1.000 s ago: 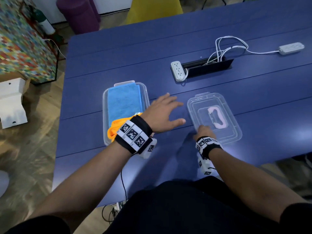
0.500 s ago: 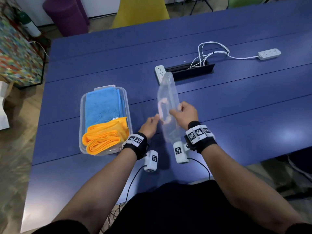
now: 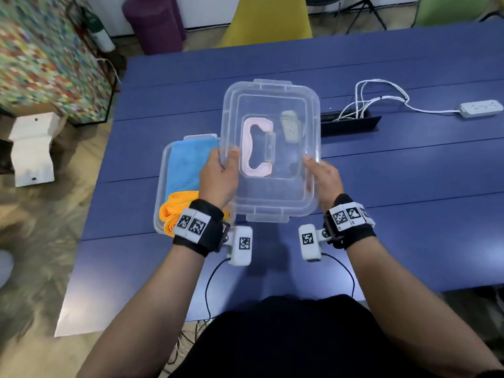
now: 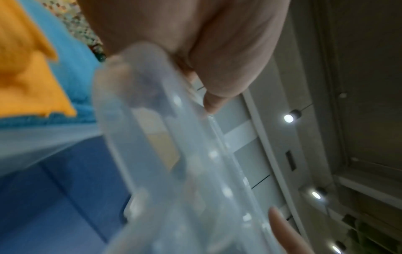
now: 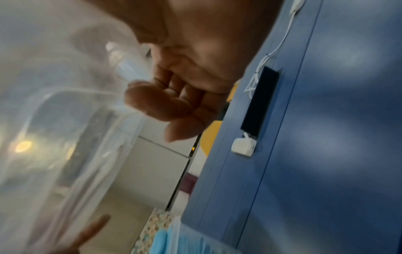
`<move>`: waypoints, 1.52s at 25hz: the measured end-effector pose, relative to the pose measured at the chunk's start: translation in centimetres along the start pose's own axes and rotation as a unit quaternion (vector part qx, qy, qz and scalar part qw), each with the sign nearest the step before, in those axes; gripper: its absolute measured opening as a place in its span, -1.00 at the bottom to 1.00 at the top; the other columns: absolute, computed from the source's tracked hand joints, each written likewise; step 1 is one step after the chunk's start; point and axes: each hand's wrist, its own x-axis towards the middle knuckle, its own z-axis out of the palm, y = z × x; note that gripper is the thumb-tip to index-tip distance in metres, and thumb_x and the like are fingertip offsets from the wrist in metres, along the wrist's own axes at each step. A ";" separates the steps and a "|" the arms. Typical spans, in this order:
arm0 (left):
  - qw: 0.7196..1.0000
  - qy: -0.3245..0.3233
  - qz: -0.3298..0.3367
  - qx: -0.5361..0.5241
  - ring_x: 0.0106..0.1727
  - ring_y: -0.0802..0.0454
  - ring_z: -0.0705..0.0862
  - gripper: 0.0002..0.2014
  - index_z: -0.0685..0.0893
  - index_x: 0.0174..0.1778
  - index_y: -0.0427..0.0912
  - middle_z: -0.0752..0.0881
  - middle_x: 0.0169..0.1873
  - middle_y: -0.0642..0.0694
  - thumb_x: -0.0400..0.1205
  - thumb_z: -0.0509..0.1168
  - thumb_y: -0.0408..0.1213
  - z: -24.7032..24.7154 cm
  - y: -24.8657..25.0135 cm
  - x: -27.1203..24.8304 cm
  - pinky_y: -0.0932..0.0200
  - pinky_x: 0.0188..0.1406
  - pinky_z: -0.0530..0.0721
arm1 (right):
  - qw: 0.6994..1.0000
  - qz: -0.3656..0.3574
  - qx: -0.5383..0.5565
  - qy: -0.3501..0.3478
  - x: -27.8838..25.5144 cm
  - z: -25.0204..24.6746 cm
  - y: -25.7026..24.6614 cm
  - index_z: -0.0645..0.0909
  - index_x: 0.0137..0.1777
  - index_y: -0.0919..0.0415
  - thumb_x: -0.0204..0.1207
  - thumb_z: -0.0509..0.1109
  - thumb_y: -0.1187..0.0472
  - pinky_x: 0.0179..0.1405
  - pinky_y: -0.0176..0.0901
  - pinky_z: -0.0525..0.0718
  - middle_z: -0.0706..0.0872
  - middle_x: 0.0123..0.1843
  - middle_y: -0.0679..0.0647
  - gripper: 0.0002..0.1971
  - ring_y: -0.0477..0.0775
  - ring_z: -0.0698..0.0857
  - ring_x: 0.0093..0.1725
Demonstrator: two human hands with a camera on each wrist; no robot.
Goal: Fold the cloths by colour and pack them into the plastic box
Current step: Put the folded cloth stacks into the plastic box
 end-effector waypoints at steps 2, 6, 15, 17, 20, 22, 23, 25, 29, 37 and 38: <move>0.998 0.058 -0.008 0.032 -0.16 0.07 0.59 -0.65 0.56 0.23 -0.16 0.63 -0.17 0.07 0.74 0.15 0.04 -2.7 -1.6 -0.9 0.25 -0.17 0.35 | 0.996 0.022 -0.078 -0.035 -0.2 3.2 0.5 0.62 -0.16 0.28 0.27 0.47 -0.43 0.02 -0.06 0.52 0.63 -0.21 0.07 -0.32 0.03 0.60 -0.17; 0.985 0.126 -0.067 0.097 0.21 -0.21 0.64 -0.54 0.40 0.49 -0.18 0.70 0.14 -0.19 0.74 0.14 0.00 -8.2 -5.2 -1.5 0.07 0.10 0.48 | 0.966 0.039 -0.245 -0.069 -2.3 10.3 1.6 0.64 -0.12 0.08 0.58 0.23 -0.28 -0.16 -0.18 0.51 0.69 -0.22 -0.11 -0.58 -0.11 0.66 -0.20; 0.969 0.126 -0.064 0.201 0.26 -0.35 0.50 -0.43 0.56 0.32 -0.33 0.52 0.22 -0.36 0.64 0.07 0.09 -11.1 -12.7 1.8 -0.11 0.23 0.46 | 0.876 -0.014 -0.481 0.033 -2.3 17.1 4.3 0.38 0.19 0.07 0.53 0.17 -0.34 0.07 0.09 0.62 0.70 -0.09 0.13 -0.50 0.29 0.70 0.01; 0.972 0.093 -0.074 0.201 0.32 -0.34 0.47 -0.50 0.53 0.37 -0.29 0.49 0.31 -0.34 0.70 0.11 0.03 -10.9 -12.5 3.6 -0.10 0.30 0.43 | 0.864 -0.012 -0.499 0.058 -1.3 17.3 4.2 0.36 0.20 0.05 0.51 0.20 -0.29 0.02 0.08 0.63 0.63 -0.12 0.08 -0.53 0.30 0.70 -0.04; 0.981 0.017 -0.095 0.169 0.30 -0.35 0.54 -0.54 0.33 0.53 -0.17 0.53 0.36 -0.33 0.76 0.05 -0.04 -10.5 -13.1 5.2 -0.13 0.26 0.50 | 0.861 -0.019 -0.503 0.070 -0.4 17.8 4.5 0.36 0.29 0.07 0.49 0.24 -0.22 -0.03 0.03 0.55 0.51 0.19 0.11 -0.50 0.30 0.66 0.07; 0.981 -0.015 -0.084 0.174 0.21 -0.39 0.60 -0.55 0.28 0.54 -0.13 0.61 0.27 -0.37 0.76 -0.02 -0.03 -10.4 -13.9 5.5 -0.16 0.18 0.56 | 0.873 0.022 -0.483 0.054 0.1 18.5 4.9 0.24 0.50 0.07 0.51 0.23 -0.16 0.10 0.10 0.55 0.49 0.35 0.17 -0.38 0.34 0.62 0.21; 0.980 -0.023 -0.079 0.181 0.20 -0.39 0.61 -0.55 0.26 0.54 -0.12 0.62 0.26 -0.36 0.76 -0.04 -0.01 -10.5 -14.3 5.4 -0.16 0.17 0.57 | 0.873 0.038 -0.484 0.038 0.2 18.7 5.2 0.13 0.59 0.06 0.53 0.20 -0.14 0.17 0.14 0.56 0.51 0.38 0.21 -0.33 0.36 0.60 0.26; 0.975 -0.030 -0.077 0.208 0.26 -0.36 0.59 -0.50 0.22 0.58 -0.13 0.56 0.33 -0.33 0.76 -0.06 0.02 -10.4 -14.5 5.4 -0.19 0.21 0.55 | 0.862 0.043 -0.504 0.014 0.3 18.9 5.9 0.04 0.64 0.08 0.54 0.16 -0.12 0.20 0.19 0.58 0.56 0.36 0.26 -0.29 0.38 0.59 0.27; 0.976 -0.005 -0.073 0.206 0.30 -0.37 0.53 -0.46 0.19 0.63 -0.18 0.47 0.35 -0.34 0.76 -0.01 -0.01 -9.9 -14.2 5.4 -0.20 0.25 0.52 | 0.880 0.030 -0.473 0.009 0.8 18.8 6.2 0.26 0.46 0.06 0.44 0.17 -0.15 0.13 0.19 0.63 0.61 0.20 0.21 -0.39 0.34 0.62 0.15; 0.992 0.009 -0.082 0.094 0.21 -0.28 0.60 -0.64 0.44 0.34 -0.16 0.64 0.21 -0.29 0.78 -0.03 -0.02 -10.1 -14.8 5.2 -0.02 0.15 0.54 | 0.919 0.114 -0.377 0.023 0.3 18.0 6.2 0.39 0.27 0.25 0.70 -0.05 -0.23 -0.09 -0.06 0.44 0.62 0.08 0.22 -0.46 0.22 0.59 0.02; 0.993 0.012 -0.089 0.078 0.18 -0.28 0.61 -0.66 0.45 0.30 -0.19 0.65 0.18 -0.29 0.79 -0.05 -0.06 -10.1 -14.6 5.1 0.01 0.08 0.52 | 0.917 0.117 -0.381 0.006 0.4 17.9 6.0 0.39 0.32 0.25 0.70 -0.06 -0.23 -0.05 -0.05 0.43 0.62 0.17 0.24 -0.45 0.19 0.56 0.03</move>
